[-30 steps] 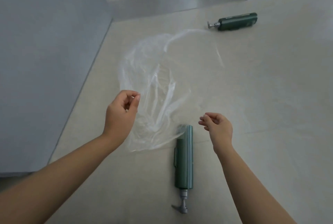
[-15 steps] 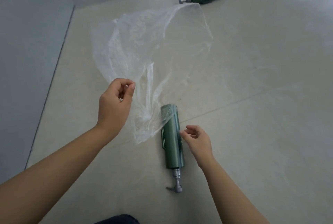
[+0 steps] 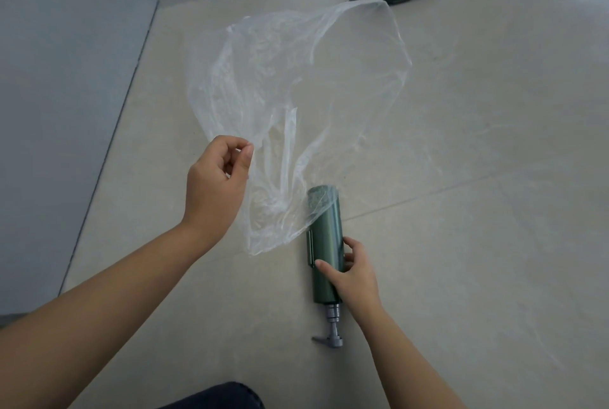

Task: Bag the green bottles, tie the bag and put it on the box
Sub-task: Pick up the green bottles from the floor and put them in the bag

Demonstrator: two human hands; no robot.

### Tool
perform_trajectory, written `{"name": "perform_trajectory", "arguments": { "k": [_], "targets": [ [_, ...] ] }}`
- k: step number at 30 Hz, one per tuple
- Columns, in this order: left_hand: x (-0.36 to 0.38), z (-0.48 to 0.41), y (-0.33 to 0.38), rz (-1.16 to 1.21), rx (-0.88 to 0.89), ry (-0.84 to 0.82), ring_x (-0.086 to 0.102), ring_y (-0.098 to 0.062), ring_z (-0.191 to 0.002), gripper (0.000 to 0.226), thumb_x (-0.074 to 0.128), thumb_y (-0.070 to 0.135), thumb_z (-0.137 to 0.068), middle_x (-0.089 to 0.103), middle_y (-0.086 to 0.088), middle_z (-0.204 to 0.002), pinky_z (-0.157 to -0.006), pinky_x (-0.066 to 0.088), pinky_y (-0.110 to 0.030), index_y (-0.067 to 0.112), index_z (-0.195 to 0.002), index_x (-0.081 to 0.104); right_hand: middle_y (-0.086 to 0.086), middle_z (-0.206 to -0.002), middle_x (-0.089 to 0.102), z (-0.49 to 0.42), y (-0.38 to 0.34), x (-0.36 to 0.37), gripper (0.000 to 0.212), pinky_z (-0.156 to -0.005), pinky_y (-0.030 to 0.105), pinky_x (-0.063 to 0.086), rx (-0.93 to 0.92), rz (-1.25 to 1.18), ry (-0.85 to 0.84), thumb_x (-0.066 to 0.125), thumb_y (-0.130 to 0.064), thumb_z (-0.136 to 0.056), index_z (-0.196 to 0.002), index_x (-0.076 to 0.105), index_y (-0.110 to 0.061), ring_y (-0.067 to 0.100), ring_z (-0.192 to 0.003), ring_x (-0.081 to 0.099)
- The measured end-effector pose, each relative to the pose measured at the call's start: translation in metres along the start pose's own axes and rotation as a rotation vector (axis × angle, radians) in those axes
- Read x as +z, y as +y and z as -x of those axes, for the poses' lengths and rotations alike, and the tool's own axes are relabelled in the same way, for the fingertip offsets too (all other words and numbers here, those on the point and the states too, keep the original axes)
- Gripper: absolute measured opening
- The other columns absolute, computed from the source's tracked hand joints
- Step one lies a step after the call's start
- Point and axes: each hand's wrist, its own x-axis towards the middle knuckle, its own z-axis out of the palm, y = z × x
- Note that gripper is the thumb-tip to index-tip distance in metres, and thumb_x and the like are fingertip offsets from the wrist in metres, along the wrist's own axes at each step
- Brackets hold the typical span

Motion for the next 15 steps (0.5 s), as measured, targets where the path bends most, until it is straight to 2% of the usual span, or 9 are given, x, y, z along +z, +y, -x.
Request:
{"name": "perform_trajectory", "arguments": {
  "k": [6, 9, 15],
  "targets": [
    [0.002, 0.0, 0.002, 0.016, 0.009, 0.001, 0.05, -0.016, -0.062, 0.019, 0.053, 0.021, -0.09, 0.052, 0.003, -0.064, -0.057, 0.042, -0.018, 0.036, -0.077, 0.051, 0.002, -0.109, 0.057, -0.002, 0.001, 0.005, 0.068, -0.088, 0.042, 0.051, -0.001, 0.007, 0.012, 0.076, -0.036, -0.064, -0.124, 0.042, -0.029, 0.02, -0.101, 0.058],
    [0.005, 0.002, 0.003, 0.026, 0.011, -0.007, 0.051, -0.02, -0.063, 0.019, 0.053, 0.022, -0.09, 0.053, 0.002, -0.065, -0.058, 0.042, -0.019, 0.036, -0.077, 0.051, 0.003, -0.109, 0.058, -0.001, 0.001, 0.004, 0.066, -0.087, 0.043, 0.052, 0.012, -0.031, 0.018, 0.075, -0.032, -0.065, -0.123, 0.043, -0.03, 0.019, -0.099, 0.059],
    [0.012, 0.0, 0.008, 0.024, 0.032, -0.009, 0.05, -0.018, -0.063, 0.019, 0.053, 0.022, -0.09, 0.052, 0.003, -0.064, -0.057, 0.042, -0.018, 0.036, -0.078, 0.051, 0.004, -0.104, 0.061, 0.003, 0.0, -0.013, 0.063, -0.084, 0.039, 0.054, 0.051, -0.138, 0.058, 0.074, -0.024, -0.069, -0.125, 0.044, -0.025, 0.016, -0.089, 0.061]
  ]
}}
